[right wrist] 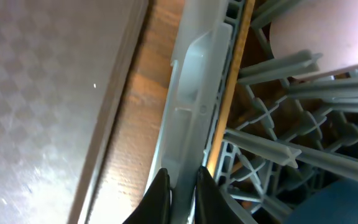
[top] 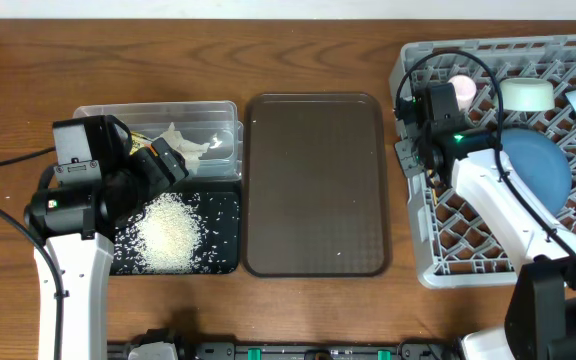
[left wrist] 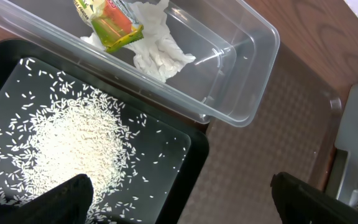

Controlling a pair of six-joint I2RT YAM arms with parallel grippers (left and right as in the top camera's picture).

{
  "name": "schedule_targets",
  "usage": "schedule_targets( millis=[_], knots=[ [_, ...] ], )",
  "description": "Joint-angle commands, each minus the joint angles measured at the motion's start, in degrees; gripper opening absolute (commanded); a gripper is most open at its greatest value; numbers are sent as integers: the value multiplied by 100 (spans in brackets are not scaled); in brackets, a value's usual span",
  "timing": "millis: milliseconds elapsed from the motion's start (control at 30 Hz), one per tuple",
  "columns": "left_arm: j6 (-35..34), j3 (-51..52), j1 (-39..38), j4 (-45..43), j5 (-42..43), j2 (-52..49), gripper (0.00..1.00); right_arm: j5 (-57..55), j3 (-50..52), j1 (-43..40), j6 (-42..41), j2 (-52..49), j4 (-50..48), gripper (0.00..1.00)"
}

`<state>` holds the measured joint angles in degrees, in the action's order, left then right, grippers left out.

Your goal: Sort waste into correct bins and load items into the dishwasher rack

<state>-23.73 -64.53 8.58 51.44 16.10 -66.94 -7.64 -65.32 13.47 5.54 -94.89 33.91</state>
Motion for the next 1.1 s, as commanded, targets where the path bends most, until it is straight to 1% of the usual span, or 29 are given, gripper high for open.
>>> schedule_targets(
  millis=[0,100,167,500,767,1067],
  knots=[
    [79,-9,24,17,-76,59,95,994,7,236,-520,-234,-114,1],
    [79,-9,24,17,-76,59,95,1473,7,236,-1014,-234,-116,1],
    [79,-9,24,17,-76,59,95,1628,7,236,-1134,-234,-94,1],
    [79,-9,24,17,-76,59,95,1624,7,234,-1980,-234,-22,1],
    [79,-9,24,17,-76,59,95,1626,7,234,-2986,-234,-55,1],
    [76,-9,24,17,-76,59,95,1589,7,229,-3580,-234,-50,1]
  ],
)
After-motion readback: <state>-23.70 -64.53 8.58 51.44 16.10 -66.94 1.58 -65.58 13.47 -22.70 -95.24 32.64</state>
